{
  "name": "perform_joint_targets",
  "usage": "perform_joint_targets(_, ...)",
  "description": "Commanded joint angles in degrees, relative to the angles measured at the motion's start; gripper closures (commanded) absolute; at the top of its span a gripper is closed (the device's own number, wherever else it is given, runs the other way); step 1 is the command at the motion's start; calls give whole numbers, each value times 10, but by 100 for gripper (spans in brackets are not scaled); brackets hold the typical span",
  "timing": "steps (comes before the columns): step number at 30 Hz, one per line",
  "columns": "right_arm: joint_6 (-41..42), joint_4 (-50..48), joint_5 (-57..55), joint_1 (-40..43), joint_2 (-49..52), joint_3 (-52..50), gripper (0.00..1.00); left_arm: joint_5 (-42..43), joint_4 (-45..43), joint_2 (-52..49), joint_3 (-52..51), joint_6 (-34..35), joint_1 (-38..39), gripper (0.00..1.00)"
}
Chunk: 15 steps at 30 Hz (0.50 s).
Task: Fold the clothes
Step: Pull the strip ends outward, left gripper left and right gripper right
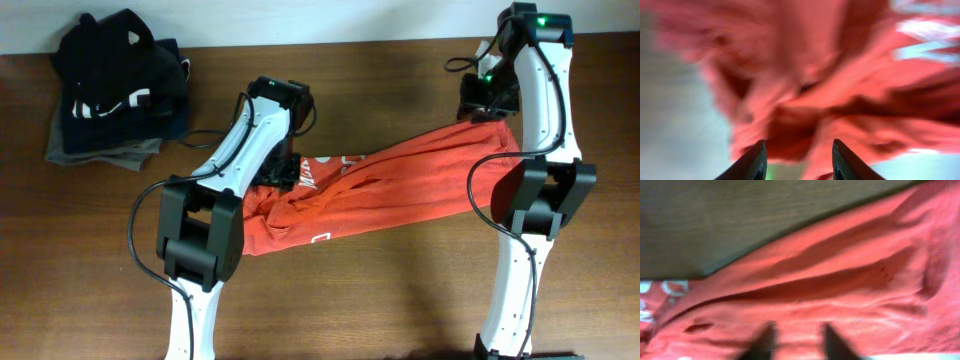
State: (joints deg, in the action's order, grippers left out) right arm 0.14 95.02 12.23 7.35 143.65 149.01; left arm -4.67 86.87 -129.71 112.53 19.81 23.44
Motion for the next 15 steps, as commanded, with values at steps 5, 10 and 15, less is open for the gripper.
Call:
perform_joint_targets(5, 1, 22, 32, -23, 1, -17, 96, 107, -21, -16, 8, -45, -4, 64)
perform_joint_targets(10, 1, -11, 32, -45, 1, -76, 96, 107, -43, -40, 8, -45, -18, 68)
perform_joint_targets(15, 2, -40, 30, -43, 1, -144, 96, 107, -42, -57, 8, -45, -41, 70)
